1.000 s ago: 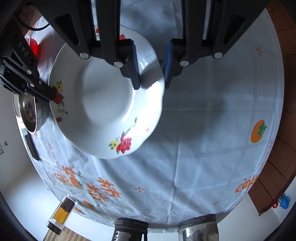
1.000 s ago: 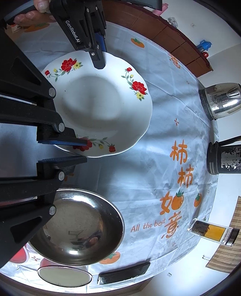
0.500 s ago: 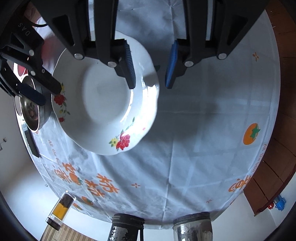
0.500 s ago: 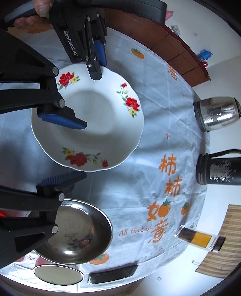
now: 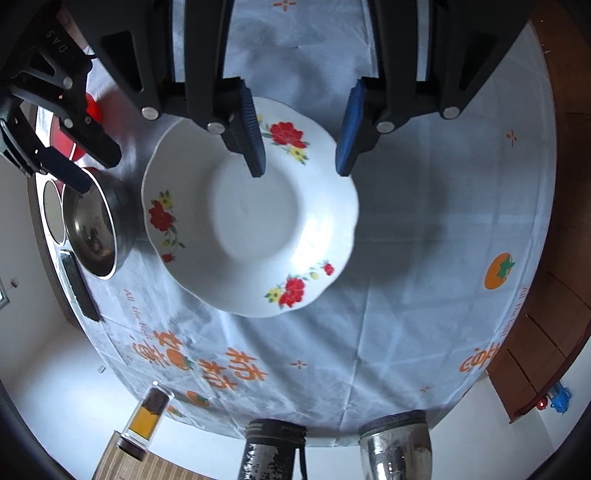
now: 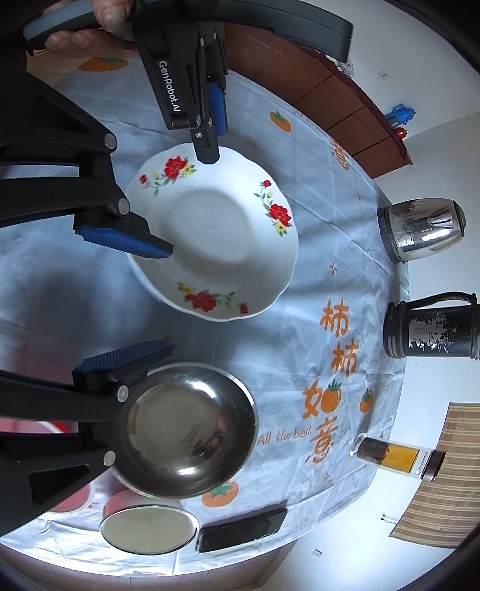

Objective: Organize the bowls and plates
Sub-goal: 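Move both tools to the rim of the pink plastic bowl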

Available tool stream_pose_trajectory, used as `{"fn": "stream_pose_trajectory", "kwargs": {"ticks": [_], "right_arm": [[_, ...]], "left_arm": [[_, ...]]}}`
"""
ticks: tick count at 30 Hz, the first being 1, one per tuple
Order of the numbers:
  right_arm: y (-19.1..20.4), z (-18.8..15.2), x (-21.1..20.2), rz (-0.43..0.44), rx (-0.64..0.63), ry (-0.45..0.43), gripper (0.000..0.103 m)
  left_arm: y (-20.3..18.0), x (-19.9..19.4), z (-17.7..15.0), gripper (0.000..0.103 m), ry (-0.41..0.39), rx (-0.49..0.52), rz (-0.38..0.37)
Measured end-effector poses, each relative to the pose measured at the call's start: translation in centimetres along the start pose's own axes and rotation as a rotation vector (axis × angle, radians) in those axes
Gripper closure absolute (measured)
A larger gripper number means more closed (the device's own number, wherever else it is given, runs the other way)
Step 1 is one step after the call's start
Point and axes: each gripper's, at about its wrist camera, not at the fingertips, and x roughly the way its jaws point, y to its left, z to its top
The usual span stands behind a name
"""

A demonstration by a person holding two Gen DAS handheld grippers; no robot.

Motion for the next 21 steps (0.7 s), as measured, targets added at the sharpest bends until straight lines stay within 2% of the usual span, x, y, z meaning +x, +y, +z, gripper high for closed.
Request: {"fn": "stream_pose_trajectory", "kwargs": {"ticks": [6, 14, 21], "right_arm": [[-3.1, -2.9, -2.8, -0.055, 0.044, -0.027, 0.054], [-9.0, -7.2, -6.2, -0.149, 0.162, -0.060, 0.054], [-13.4, -10.5, -7.2, -0.192, 0.255, -0.056, 0.057]], "left_arm": [[-4.4, -0.9, -0.8, 0.063, 0.009, 0.088, -0.045], [-10.9, -1.6, -2.0, 0.063, 0.023, 0.217, -0.115], [-16.2, -1.3, -3.2, 0.063, 0.068, 0.304, -0.220]]}}
